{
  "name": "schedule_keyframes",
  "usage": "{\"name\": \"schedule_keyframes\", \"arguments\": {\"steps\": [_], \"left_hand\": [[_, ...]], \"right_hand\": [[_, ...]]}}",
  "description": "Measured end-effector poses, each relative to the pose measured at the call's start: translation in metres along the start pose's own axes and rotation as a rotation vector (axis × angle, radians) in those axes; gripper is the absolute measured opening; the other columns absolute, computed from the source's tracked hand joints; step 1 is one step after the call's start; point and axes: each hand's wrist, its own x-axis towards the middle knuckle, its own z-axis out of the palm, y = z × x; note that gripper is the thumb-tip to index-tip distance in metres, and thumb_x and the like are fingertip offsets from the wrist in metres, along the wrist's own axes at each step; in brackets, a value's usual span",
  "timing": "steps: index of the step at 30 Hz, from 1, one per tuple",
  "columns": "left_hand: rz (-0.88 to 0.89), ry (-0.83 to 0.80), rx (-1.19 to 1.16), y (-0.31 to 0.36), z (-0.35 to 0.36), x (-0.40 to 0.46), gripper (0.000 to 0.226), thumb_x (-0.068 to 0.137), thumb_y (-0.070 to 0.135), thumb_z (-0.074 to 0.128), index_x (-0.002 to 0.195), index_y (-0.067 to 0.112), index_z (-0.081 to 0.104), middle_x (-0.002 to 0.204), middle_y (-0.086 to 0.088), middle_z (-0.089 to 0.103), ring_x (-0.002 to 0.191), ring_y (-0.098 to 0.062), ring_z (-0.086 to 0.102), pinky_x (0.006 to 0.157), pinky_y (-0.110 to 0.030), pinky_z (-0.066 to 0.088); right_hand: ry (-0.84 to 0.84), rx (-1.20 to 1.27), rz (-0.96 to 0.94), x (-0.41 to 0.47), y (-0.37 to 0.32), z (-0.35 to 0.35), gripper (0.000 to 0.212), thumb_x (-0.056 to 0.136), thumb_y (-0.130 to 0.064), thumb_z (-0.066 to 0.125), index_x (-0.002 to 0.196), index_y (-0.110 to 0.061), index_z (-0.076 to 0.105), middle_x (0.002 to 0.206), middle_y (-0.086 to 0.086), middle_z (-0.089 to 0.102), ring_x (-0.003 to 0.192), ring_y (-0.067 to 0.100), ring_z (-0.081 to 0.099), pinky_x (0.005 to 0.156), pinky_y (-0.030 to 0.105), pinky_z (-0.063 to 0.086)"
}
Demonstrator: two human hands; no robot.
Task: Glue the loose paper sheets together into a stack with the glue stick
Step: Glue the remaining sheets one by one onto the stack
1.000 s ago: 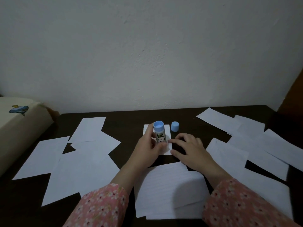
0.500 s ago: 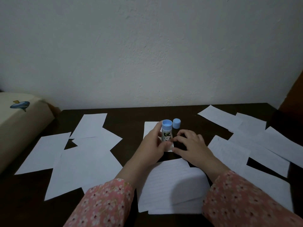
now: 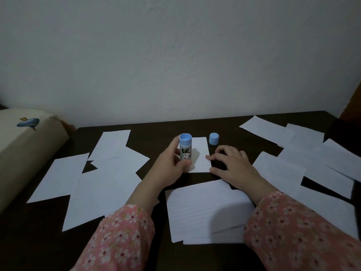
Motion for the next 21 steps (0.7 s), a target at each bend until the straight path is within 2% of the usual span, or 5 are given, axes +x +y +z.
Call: {"name": "schedule_keyframes", "arguments": {"steps": [4, 7, 11, 16, 21], "left_hand": [[-0.023, 0.038, -0.012, -0.005, -0.007, -0.003, 0.070, 0.093, 0.019, 0.059, 0.148, 0.037, 0.019, 0.138, 0.002, 0.048, 0.123, -0.016, 0.048, 0.094, -0.029, 0.041], [-0.048, 0.052, -0.032, -0.010, -0.012, -0.003, 0.070, 0.093, 0.019, 0.059, 0.148, 0.036, 0.020, 0.138, 0.003, 0.048, 0.125, -0.017, 0.047, 0.095, -0.029, 0.040], [-0.057, 0.110, -0.127, -0.016, -0.015, -0.005, 0.064, 0.092, 0.019, 0.061, 0.144, 0.037, 0.027, 0.131, 0.005, 0.051, 0.120, -0.012, 0.048, 0.093, -0.030, 0.043], [-0.103, 0.336, -0.392, -0.020, -0.025, -0.012, 0.064, 0.090, 0.018, 0.064, 0.141, 0.036, 0.030, 0.121, 0.011, 0.048, 0.116, -0.012, 0.046, 0.096, -0.037, 0.044], [-0.084, 0.331, -0.348, -0.018, -0.025, -0.014, 0.063, 0.090, 0.018, 0.063, 0.141, 0.035, 0.029, 0.117, 0.014, 0.045, 0.111, -0.009, 0.044, 0.095, -0.038, 0.046]], "right_hand": [[0.003, 0.001, -0.005, -0.001, 0.000, 0.001, 0.041, 0.093, -0.047, 0.053, 0.133, -0.040, 0.049, 0.139, -0.010, 0.034, 0.135, 0.010, 0.024, 0.112, 0.039, 0.018], [-0.002, 0.000, 0.001, -0.002, 0.000, 0.000, 0.041, 0.093, -0.046, 0.053, 0.134, -0.040, 0.049, 0.139, -0.010, 0.034, 0.135, 0.011, 0.024, 0.114, 0.040, 0.018], [0.003, 0.002, 0.002, -0.002, -0.001, -0.001, 0.042, 0.093, -0.047, 0.053, 0.134, -0.041, 0.049, 0.139, -0.011, 0.033, 0.135, 0.010, 0.024, 0.114, 0.040, 0.019], [-0.007, -0.017, 0.010, -0.002, -0.004, -0.003, 0.042, 0.091, -0.049, 0.054, 0.132, -0.041, 0.050, 0.142, -0.010, 0.034, 0.136, 0.010, 0.023, 0.114, 0.040, 0.018], [-0.160, -0.016, 0.050, 0.012, -0.010, -0.021, 0.047, 0.084, -0.052, 0.063, 0.129, -0.041, 0.052, 0.141, -0.009, 0.034, 0.134, 0.013, 0.028, 0.109, 0.039, 0.027]]}}
